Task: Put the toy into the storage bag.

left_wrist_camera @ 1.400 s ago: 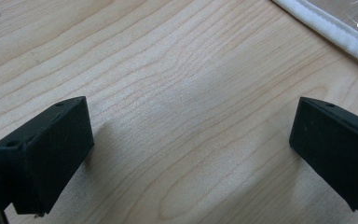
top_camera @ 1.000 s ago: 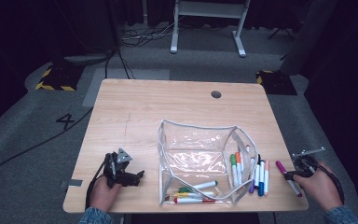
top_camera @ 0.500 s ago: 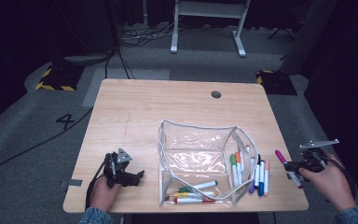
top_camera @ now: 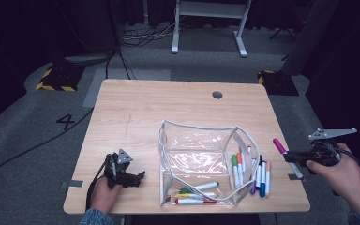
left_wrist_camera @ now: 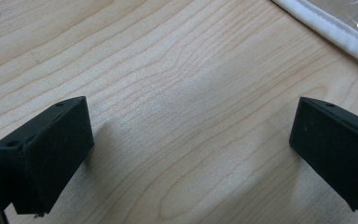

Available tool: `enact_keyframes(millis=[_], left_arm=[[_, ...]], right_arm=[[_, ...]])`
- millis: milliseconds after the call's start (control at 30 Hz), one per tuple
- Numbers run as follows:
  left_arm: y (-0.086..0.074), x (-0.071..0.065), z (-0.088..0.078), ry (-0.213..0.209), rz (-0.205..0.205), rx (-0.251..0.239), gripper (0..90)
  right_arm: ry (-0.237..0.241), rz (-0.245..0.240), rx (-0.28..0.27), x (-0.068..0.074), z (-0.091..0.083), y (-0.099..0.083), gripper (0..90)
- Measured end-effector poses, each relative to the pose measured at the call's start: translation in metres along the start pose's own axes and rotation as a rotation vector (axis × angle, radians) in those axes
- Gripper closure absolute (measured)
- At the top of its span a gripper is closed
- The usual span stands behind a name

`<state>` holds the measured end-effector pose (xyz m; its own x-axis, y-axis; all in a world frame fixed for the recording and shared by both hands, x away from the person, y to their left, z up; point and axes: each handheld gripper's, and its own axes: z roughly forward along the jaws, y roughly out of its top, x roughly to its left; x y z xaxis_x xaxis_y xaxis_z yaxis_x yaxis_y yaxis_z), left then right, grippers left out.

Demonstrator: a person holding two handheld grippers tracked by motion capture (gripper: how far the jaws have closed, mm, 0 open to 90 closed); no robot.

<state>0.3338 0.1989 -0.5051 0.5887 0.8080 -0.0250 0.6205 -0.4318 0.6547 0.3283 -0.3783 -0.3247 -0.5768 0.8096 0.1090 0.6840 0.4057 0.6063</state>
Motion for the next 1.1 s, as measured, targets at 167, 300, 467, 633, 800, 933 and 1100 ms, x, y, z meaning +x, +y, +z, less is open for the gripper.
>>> enact_keyframes(millis=[167, 300, 467, 633, 800, 933, 1100], left_arm=[[0.000, 0.000, 0.000, 0.000, -0.001, 0.000, 0.0], [0.000, 0.000, 0.000, 0.002, -0.003, -0.001, 0.0], [0.000, -0.001, 0.000, 0.005, -0.008, -0.002, 0.0], [0.000, -0.002, 0.000, 0.008, -0.015, 0.000, 0.0], [0.000, -0.001, 0.000, 0.008, -0.011, -0.002, 0.0], [0.000, -0.001, 0.000, 0.009, -0.012, -0.001, 0.0], [0.000, -0.002, 0.000, 0.010, -0.013, 0.001, 0.0]], right_arm=[[0.043, -0.041, -0.028, 0.012, -0.010, 0.014, 77.2], [0.080, -0.078, -0.046, 0.022, -0.014, 0.026, 77.2], [0.121, -0.129, -0.075, 0.036, -0.019, 0.042, 77.2], [0.170, -0.177, -0.098, 0.053, -0.023, 0.057, 77.2], [0.195, -0.238, -0.092, 0.074, -0.020, 0.075, 77.2], [0.219, -0.278, -0.073, 0.091, -0.013, 0.088, 77.2], [0.258, -0.325, -0.050, 0.111, 0.000, 0.102, 77.2]])
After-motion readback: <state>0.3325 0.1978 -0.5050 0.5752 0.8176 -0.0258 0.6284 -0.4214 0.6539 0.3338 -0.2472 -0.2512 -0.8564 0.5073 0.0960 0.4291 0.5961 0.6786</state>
